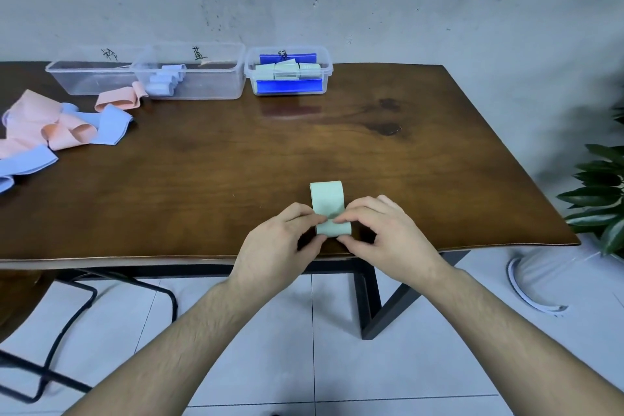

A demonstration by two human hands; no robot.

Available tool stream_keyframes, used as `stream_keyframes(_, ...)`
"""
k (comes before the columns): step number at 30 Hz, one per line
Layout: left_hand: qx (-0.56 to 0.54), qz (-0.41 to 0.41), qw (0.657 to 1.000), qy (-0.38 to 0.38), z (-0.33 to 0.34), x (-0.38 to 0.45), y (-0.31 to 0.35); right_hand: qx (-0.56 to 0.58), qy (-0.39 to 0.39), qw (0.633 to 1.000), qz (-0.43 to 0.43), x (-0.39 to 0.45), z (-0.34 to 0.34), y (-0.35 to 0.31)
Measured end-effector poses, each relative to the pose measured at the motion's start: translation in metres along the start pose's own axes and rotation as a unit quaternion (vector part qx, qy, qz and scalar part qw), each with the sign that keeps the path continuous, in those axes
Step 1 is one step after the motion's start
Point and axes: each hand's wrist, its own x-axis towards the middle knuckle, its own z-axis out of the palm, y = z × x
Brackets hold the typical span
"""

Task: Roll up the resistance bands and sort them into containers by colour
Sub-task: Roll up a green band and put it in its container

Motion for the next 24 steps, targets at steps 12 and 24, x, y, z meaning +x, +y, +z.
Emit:
stream_keyframes(12,-0.013,-0.012,1.000,-0.011,0.000,0.008,-0.002,-0.009,0.010,1.000,-0.005,0.006,0.001,0.002)
stream_keyframes(24,-0.015,0.000,1.000,-0.005,0.000,0.010,-0.004,0.000,-0.004,1.000,0.015,0.015,0.003,0.007)
